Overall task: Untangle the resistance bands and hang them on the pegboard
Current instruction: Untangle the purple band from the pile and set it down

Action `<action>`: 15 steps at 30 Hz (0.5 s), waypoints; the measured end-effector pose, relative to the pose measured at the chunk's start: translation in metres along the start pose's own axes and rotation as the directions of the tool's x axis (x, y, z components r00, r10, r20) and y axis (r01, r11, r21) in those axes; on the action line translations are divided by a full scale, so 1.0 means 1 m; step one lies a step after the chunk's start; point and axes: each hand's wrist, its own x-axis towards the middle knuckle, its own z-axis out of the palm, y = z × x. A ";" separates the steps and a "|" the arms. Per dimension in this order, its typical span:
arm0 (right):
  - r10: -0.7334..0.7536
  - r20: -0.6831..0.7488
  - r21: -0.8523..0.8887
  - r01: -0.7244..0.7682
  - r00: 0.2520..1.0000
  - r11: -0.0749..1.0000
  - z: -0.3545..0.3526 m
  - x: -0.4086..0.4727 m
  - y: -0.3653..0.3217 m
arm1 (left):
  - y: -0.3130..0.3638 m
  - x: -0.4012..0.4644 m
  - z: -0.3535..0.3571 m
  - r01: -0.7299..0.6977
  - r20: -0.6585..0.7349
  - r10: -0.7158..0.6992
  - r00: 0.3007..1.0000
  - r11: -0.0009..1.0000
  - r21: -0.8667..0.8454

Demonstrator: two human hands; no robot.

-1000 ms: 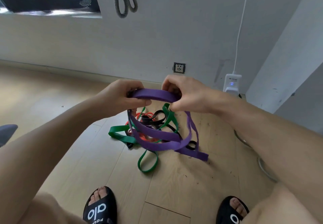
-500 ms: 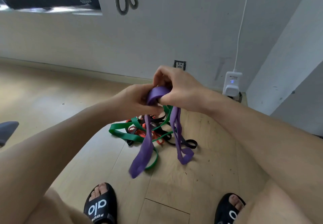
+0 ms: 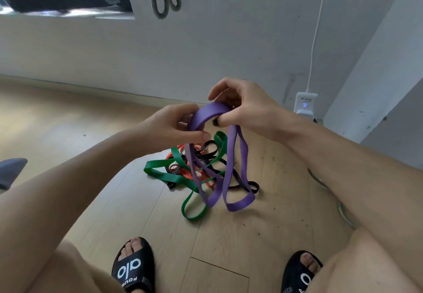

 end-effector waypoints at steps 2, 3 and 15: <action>0.011 -0.002 0.054 -0.011 1.000 0.998 0.004 0.000 -0.003 | 0.003 0.001 0.005 -0.006 -0.029 0.005 1.000 1.000 -0.017; 0.015 0.002 0.080 -0.015 1.000 0.997 0.007 0.000 -0.004 | 0.004 0.001 0.007 0.000 -0.039 0.000 0.999 1.000 -0.005; 0.056 -0.076 0.272 -0.033 0.996 0.962 0.022 0.004 -0.013 | 0.012 0.003 0.016 0.085 -0.143 -0.075 0.987 0.994 0.069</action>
